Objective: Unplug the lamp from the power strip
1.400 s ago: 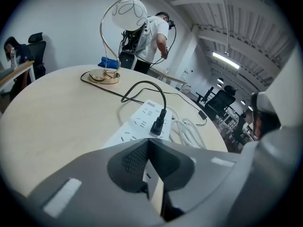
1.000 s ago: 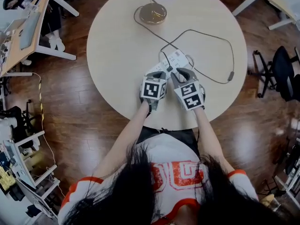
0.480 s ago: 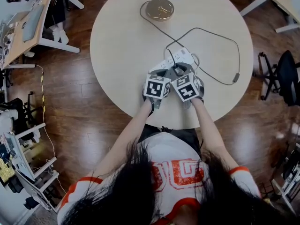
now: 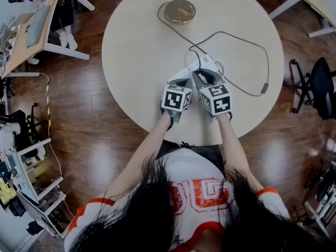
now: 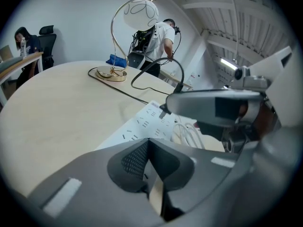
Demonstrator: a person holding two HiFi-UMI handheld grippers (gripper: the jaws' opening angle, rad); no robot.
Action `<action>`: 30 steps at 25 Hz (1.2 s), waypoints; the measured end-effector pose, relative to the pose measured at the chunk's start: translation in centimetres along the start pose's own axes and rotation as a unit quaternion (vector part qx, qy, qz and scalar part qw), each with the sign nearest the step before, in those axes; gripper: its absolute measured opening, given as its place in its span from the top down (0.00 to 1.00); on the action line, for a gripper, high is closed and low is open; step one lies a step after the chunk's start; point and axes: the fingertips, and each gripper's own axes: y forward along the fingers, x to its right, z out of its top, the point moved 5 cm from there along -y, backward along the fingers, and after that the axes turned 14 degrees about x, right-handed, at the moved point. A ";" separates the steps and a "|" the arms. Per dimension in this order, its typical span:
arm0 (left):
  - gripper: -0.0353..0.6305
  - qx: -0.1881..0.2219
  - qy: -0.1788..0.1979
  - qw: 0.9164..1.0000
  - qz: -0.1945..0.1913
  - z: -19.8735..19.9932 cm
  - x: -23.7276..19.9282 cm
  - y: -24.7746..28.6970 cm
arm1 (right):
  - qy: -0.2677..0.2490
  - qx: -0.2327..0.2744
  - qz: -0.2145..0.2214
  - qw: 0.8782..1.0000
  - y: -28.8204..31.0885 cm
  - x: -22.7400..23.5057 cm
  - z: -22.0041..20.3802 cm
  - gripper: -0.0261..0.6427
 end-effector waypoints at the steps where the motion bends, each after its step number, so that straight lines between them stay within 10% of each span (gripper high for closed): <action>1: 0.95 0.000 -0.001 1.000 0.000 0.0 -0.1 -0.1 | 0.002 0.005 -0.005 1.000 -0.4 0.2 0.6 0.83; 14: 0.95 -0.009 0.009 1.000 -0.016 0.0 -0.4 0.3 | -0.015 -0.121 -0.030 0.992 -3.7 0.4 -4.2 0.83; 22: 0.95 0.059 0.007 0.998 -0.027 1.8 0.2 -3.0 | -0.033 -0.170 -0.054 0.983 -2.8 0.2 -8.2 0.82; 26: 0.95 0.074 0.014 0.997 -0.035 2.3 0.7 -4.6 | -0.001 -0.156 -0.060 0.986 -3.1 0.2 -7.6 0.68; 30: 0.95 0.101 0.002 0.994 -0.041 3.2 1.0 -6.6 | 0.013 -0.062 -0.118 0.991 -5.6 0.7 -4.6 0.86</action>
